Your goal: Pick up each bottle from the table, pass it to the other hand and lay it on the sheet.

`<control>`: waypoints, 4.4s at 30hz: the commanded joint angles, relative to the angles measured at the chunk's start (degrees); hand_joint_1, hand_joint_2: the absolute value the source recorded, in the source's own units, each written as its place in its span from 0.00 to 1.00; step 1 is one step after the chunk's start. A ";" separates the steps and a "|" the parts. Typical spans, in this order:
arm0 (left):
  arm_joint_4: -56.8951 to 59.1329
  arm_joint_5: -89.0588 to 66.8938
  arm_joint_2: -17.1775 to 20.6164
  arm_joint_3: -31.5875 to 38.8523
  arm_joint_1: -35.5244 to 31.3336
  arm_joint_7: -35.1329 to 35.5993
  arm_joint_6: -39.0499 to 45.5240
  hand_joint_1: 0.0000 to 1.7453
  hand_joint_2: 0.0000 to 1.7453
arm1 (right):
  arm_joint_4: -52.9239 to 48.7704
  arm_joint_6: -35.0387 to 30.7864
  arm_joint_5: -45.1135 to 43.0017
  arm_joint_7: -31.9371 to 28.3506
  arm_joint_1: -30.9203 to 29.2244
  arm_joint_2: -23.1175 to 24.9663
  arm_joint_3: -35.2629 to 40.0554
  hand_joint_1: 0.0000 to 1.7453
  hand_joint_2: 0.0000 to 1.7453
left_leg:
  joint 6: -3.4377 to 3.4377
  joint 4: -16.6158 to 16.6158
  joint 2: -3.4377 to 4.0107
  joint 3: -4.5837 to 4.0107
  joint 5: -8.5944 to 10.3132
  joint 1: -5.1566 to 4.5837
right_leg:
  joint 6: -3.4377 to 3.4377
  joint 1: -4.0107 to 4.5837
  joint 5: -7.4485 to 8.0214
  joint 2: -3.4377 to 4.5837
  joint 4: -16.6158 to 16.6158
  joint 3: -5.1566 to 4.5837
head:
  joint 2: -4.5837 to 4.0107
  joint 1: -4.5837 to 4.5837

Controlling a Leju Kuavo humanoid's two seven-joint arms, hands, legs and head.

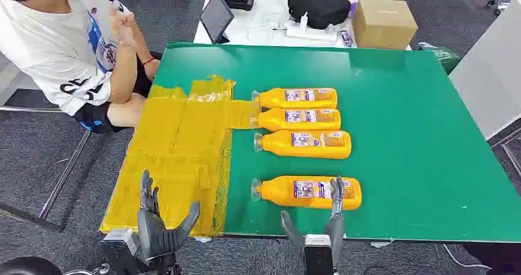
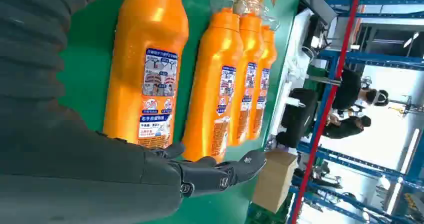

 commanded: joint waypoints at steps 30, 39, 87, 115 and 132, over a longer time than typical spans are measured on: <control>5.56 -4.44 -1.24 1.98 -1.12 1.53 -8.54 0.00 1.00 | -1.07 23.62 31.95 35.57 -8.38 -20.55 -7.15 0.00 1.00 | 0.01 -0.05 0.04 0.18 -0.04 0.01 | 0.00 0.03 0.01 0.02 -0.12 0.23 | 0.00 -0.02; 5.69 -4.48 -1.29 2.05 -1.19 1.54 -8.58 0.00 1.00 | -0.54 23.62 31.94 35.56 -8.71 -20.48 -7.09 0.00 1.00 | -0.03 -0.06 0.10 0.30 -0.11 0.01 | -0.07 0.05 -0.05 0.05 -0.11 0.34 | 0.00 -0.02; 15.61 -3.44 -2.12 1.65 -8.05 1.32 -15.71 0.00 1.00 | 14.50 52.99 11.35 32.09 -26.61 -43.93 12.29 0.02 1.00 | 0.05 -0.03 -0.15 0.23 0.03 -0.04 | 0.02 0.00 0.01 -0.17 -0.10 0.33 | 0.00 -0.02; 14.38 -1.26 -2.41 2.38 -6.70 1.05 -15.96 0.00 1.00 | 7.02 42.56 16.21 29.79 -17.92 -37.49 4.66 0.99 1.00 | 0.01 -0.04 0.02 0.30 -0.03 0.00 | -0.02 0.04 0.01 -0.01 -0.10 0.35 | 0.00 -0.04; 9.41 1.12 -1.30 1.63 -3.96 0.27 -12.16 0.00 1.00 | -14.57 15.29 -1.72 4.83 -8.55 -8.87 -14.49 1.00 1.00 | 0.00 0.06 -0.03 0.11 -0.07 0.01 | -0.06 0.02 -0.13 -0.06 0.13 0.15 | 0.00 -0.02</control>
